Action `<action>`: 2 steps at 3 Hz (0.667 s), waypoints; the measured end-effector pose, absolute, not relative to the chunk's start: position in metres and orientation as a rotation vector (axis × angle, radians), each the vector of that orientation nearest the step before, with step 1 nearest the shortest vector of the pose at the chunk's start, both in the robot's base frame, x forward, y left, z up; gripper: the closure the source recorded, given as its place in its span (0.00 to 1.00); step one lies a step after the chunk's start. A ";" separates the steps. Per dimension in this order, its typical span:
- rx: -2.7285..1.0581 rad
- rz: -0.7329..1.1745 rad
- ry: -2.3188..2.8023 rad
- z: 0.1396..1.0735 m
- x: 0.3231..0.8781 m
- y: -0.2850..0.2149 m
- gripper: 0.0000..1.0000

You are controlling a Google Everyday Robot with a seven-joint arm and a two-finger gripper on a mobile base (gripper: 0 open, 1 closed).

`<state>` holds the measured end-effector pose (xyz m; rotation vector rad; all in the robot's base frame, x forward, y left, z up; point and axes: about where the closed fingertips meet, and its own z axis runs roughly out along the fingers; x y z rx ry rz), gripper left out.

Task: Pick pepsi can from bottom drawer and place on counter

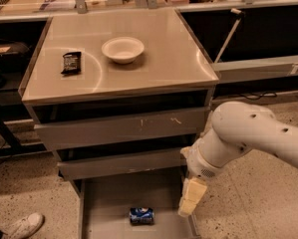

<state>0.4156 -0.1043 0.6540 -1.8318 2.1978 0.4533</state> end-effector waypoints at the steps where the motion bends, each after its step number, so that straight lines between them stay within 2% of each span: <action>1: -1.810 0.556 2.221 0.607 0.411 -0.087 0.00; 2: -1.807 0.568 2.224 0.602 0.411 -0.086 0.00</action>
Offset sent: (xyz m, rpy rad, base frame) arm -0.0038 0.0158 -0.0424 0.0354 0.0572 -0.0081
